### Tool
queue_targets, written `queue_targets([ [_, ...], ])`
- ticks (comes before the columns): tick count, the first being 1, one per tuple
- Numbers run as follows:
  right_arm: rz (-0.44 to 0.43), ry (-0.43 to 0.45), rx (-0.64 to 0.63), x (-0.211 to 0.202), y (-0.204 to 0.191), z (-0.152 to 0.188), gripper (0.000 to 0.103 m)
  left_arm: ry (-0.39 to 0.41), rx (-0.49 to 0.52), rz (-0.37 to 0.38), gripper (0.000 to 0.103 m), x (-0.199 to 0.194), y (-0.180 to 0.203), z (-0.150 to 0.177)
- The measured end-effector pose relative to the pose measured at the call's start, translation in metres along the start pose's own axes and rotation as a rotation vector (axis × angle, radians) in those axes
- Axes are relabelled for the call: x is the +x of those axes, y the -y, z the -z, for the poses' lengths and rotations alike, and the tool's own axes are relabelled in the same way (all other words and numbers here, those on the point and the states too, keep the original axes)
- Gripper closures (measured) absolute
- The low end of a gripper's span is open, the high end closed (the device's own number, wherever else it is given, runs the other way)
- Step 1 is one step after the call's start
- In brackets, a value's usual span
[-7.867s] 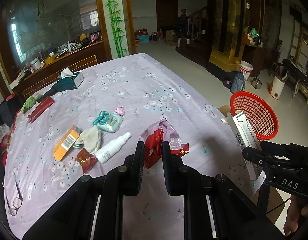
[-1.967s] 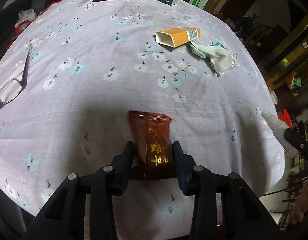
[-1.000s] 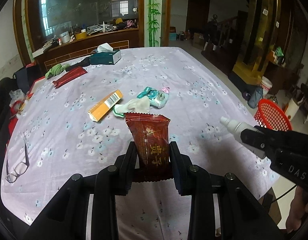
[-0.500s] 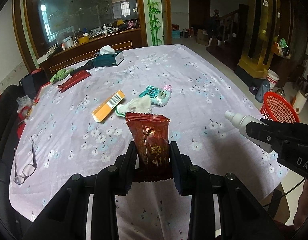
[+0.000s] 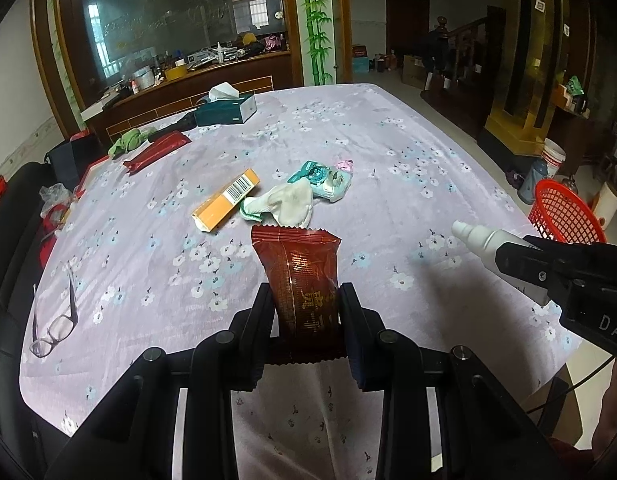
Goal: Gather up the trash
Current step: 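Carry the candy wrapper and spray bottle toward the red basket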
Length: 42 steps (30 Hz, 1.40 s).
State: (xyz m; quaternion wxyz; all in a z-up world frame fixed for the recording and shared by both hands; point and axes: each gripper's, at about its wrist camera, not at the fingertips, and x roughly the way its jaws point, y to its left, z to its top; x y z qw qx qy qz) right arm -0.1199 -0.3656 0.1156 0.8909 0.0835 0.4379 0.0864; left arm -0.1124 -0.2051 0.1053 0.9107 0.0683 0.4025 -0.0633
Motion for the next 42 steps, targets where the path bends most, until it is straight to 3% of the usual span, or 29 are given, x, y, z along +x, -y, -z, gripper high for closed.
queue_targets([
  [17, 0.036, -0.011, 0.041, 0.001, 0.015, 0.003, 0.071, -0.01, 0.037, 0.028, 0.072, 0.008, 0.014, -0.002],
  [42, 0.145, -0.01, 0.173, -0.022, 0.064, 0.02, 0.071, -0.01, 0.15, 0.137, 0.072, 0.019, 0.065, -0.012],
])
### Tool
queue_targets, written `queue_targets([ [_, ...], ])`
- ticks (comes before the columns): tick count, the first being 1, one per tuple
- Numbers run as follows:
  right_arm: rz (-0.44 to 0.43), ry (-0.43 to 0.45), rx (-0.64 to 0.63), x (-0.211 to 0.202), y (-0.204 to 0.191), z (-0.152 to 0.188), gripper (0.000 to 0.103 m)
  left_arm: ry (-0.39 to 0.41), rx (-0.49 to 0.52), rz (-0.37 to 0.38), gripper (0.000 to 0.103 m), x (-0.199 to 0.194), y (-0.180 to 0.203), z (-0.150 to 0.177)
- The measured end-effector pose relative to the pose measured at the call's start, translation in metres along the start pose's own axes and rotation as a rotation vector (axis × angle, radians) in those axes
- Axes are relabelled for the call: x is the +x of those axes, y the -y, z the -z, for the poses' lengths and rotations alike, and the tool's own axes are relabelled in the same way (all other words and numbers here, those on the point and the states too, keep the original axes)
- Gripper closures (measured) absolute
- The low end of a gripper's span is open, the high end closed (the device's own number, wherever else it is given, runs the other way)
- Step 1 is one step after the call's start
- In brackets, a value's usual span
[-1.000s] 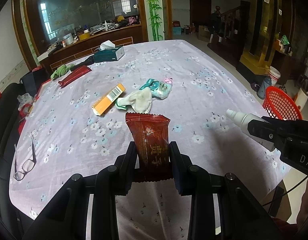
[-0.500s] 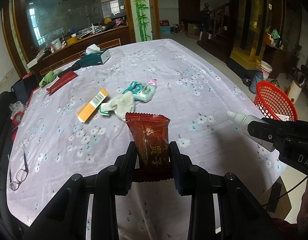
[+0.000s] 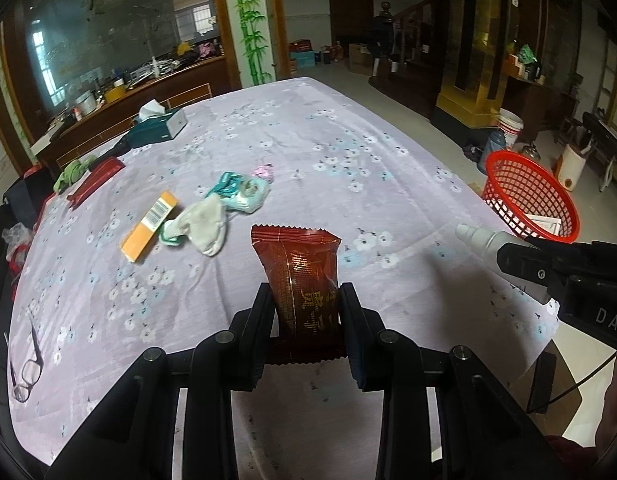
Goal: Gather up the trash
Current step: 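Carry the candy wrapper and spray bottle toward the red basket, then lower the candy wrapper and spray bottle into the red basket and open both tools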
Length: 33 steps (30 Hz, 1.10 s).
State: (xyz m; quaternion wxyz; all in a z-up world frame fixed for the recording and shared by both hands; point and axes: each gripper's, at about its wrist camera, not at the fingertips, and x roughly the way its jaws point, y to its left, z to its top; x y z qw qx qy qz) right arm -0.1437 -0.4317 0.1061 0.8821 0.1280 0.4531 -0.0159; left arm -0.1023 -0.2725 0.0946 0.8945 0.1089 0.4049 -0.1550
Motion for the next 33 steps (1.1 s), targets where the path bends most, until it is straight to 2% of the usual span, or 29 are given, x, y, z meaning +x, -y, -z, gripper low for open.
queue_targets([
  [17, 0.061, 0.036, 0.088, -0.026, 0.038, 0.006, 0.071, 0.01, 0.083, 0.072, 0.072, 0.004, 0.039, -0.01],
  [33, 0.081, 0.07, 0.165, -0.043, 0.067, 0.003, 0.071, 0.036, 0.134, 0.1, 0.072, 0.003, 0.057, -0.024],
])
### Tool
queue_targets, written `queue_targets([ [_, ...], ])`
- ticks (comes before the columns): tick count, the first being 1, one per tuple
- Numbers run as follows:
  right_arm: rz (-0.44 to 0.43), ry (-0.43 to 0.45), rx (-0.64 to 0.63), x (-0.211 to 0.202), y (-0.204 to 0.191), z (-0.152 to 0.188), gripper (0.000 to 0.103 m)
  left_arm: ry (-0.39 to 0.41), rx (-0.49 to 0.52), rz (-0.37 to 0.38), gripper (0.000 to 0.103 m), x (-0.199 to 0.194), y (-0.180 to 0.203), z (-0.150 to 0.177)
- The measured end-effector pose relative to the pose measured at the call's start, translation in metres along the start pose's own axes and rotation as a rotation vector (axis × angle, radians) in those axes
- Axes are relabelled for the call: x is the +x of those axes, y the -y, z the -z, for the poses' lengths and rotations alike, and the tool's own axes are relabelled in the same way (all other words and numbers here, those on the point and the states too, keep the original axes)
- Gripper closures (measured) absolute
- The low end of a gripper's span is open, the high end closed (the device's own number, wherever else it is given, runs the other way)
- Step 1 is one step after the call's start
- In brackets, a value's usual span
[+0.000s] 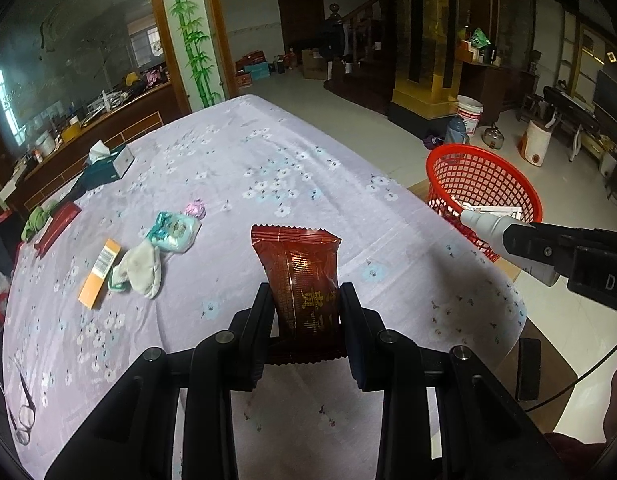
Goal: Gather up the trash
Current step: 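Lower the candy wrapper and spray bottle into the red basket and open both tools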
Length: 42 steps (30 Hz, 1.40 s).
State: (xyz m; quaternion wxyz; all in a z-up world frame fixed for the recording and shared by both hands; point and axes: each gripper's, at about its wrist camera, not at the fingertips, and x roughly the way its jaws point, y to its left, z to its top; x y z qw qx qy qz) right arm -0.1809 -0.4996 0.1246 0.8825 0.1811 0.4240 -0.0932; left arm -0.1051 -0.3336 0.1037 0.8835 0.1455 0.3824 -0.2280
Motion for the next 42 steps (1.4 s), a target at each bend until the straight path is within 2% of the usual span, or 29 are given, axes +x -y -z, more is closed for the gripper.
queue_targets([
  [4, 0.012, 0.028, 0.054, -0.011, 0.021, -0.011, 0.071, 0.012, 0.037, 0.058, 0.072, -0.003, 0.007, -0.013],
  [9, 0.029, 0.08, 0.146, -0.028, 0.06, -0.032, 0.071, 0.021, 0.084, 0.168, 0.072, -0.006, 0.025, -0.041],
  [15, 0.026, 0.102, 0.255, -0.033, 0.108, -0.047, 0.071, -0.033, 0.092, 0.35, 0.072, 0.001, 0.06, -0.078],
  [18, 0.012, 0.104, 0.306, -0.031, 0.129, -0.054, 0.071, -0.048, 0.128, 0.39, 0.072, 0.01, 0.083, -0.092],
  [22, 0.0, 0.106, 0.352, -0.025, 0.153, -0.068, 0.071, -0.082, 0.146, 0.432, 0.071, 0.029, 0.113, -0.108],
  [29, -0.008, 0.092, 0.373, -0.01, 0.178, -0.093, 0.071, -0.145, 0.116, 0.481, 0.071, 0.068, 0.142, -0.135],
  [35, -0.01, 0.074, 0.369, 0.008, 0.187, -0.115, 0.069, -0.145, 0.108, 0.468, 0.07, 0.089, 0.16, -0.148],
  [36, -0.005, 0.066, 0.366, 0.011, 0.188, -0.119, 0.069, -0.139, 0.107, 0.468, 0.062, 0.091, 0.163, -0.15],
  [37, -0.006, 0.06, 0.363, 0.014, 0.19, -0.122, 0.066, -0.135, 0.105, 0.466, 0.049, 0.092, 0.164, -0.151],
  [38, -0.011, 0.059, 0.363, 0.015, 0.191, -0.124, 0.065, -0.123, 0.097, 0.459, 0.044, 0.093, 0.164, -0.154],
  [40, -0.009, 0.065, 0.358, 0.015, 0.192, -0.127, 0.06, -0.112, 0.087, 0.457, 0.042, 0.093, 0.161, -0.158],
  [42, 0.006, 0.071, 0.341, 0.012, 0.19, -0.127, 0.06, -0.117, 0.081, 0.449, 0.042, 0.091, 0.156, -0.159],
])
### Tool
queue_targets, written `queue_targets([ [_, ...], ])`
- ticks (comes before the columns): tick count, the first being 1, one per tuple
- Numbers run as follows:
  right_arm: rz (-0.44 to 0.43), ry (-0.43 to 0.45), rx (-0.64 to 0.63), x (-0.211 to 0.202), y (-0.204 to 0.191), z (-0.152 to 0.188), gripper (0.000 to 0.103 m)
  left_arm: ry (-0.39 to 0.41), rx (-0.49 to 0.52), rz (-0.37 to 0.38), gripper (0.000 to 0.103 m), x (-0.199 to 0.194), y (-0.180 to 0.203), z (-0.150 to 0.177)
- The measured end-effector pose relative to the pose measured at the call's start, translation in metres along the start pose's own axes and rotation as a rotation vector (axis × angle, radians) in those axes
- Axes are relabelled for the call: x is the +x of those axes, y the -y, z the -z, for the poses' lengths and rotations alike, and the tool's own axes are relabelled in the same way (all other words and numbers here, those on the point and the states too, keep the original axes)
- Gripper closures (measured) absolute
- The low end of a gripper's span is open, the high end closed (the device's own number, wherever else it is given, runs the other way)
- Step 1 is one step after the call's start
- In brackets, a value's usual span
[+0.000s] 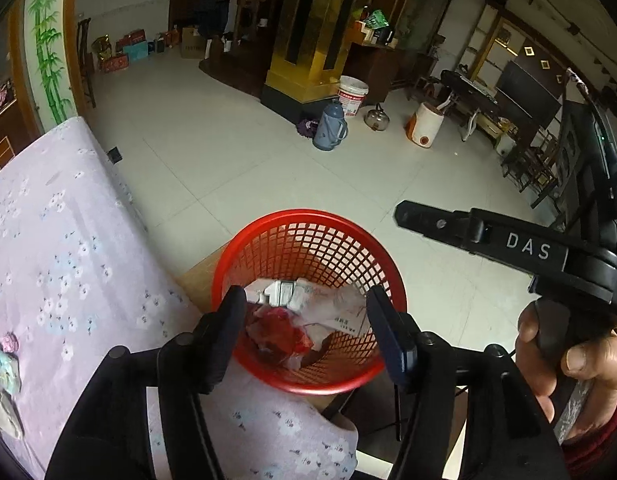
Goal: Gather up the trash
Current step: 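Lower the candy wrapper and spray bottle into the red basket and open both tools, then move both tools back over the table toward the white cloth and teal packet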
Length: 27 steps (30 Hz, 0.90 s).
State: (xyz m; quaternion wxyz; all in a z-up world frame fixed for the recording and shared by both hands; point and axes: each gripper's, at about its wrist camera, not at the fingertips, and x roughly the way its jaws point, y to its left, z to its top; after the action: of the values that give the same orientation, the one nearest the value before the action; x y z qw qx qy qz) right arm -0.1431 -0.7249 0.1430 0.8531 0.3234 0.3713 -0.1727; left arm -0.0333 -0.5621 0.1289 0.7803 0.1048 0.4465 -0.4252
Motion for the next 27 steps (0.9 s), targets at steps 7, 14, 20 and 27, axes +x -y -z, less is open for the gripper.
queue_targets([
  [7, -0.018, -0.024, -0.074, -0.007, -0.02, 0.019, 0.055, 0.056, -0.033, -0.073, 0.042, -0.037, -0.022, 0.023],
  [14, -0.088, -0.118, -0.177, 0.006, -0.072, 0.066, 0.053, 0.066, -0.121, -0.131, 0.042, -0.075, -0.055, 0.064],
  [20, -0.147, -0.197, -0.275, 0.016, -0.124, 0.106, 0.053, 0.091, -0.199, -0.183, 0.042, -0.116, -0.094, 0.105],
  [27, -0.192, -0.273, -0.357, 0.027, -0.186, 0.149, 0.053, 0.132, -0.33, -0.263, 0.042, -0.175, -0.153, 0.159],
])
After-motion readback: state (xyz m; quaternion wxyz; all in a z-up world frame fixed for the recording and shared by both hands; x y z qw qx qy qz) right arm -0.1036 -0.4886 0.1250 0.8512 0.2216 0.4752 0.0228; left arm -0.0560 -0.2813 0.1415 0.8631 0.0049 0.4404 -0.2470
